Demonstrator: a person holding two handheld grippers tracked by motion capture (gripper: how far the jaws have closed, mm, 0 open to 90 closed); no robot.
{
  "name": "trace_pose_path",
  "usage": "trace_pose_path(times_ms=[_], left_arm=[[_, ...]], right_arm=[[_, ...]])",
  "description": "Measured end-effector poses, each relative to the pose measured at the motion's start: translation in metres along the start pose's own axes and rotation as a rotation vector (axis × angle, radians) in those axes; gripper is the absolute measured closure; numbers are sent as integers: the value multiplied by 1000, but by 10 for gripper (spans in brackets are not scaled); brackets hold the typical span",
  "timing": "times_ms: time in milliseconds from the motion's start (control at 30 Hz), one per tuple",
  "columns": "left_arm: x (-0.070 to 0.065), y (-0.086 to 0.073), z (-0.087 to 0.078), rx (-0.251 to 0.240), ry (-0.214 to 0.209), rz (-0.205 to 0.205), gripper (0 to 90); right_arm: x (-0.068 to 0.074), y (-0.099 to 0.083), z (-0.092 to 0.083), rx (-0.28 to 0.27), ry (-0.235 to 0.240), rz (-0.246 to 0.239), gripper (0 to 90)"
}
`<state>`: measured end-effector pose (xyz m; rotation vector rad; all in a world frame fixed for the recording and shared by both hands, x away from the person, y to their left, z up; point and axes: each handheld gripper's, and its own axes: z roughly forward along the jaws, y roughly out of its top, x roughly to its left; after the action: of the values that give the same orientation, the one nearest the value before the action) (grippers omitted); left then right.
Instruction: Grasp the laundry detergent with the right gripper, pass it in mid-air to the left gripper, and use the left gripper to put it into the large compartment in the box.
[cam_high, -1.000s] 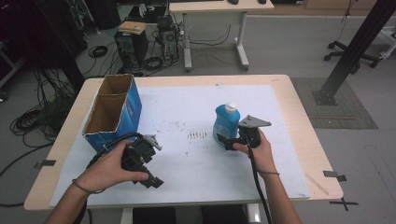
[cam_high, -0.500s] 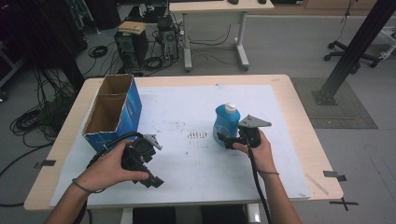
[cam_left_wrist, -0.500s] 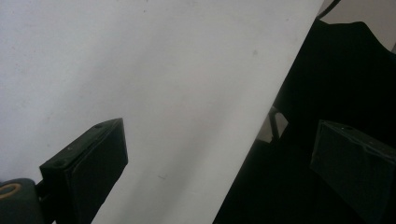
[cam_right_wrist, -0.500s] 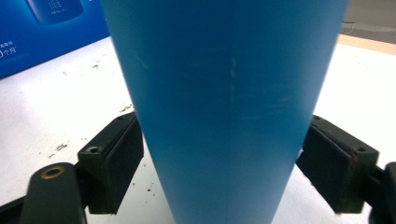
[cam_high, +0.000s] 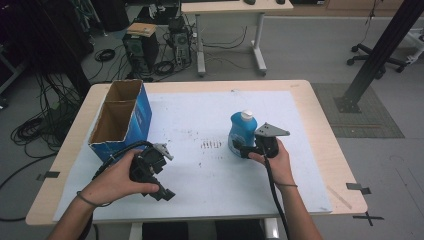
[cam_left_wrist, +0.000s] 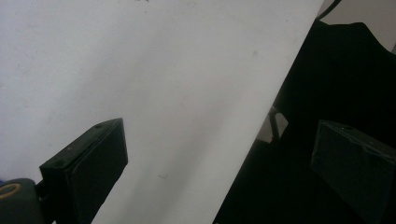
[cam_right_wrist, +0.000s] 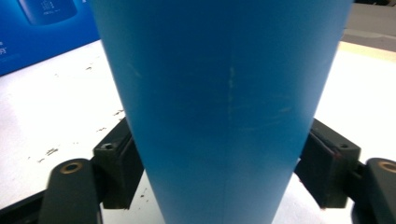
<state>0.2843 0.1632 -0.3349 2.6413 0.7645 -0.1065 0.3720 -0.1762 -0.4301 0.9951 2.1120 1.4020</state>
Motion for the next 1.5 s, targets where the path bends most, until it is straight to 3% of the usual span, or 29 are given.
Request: trace_pose_path(times_ms=[633, 1500], left_arm=[[-1, 0, 0, -1, 3, 0, 41], [1, 6, -5, -19, 15, 5, 43]], right_arm=[[2, 0, 0, -7, 10, -1, 407], [4, -2, -1, -27, -6, -29, 441]])
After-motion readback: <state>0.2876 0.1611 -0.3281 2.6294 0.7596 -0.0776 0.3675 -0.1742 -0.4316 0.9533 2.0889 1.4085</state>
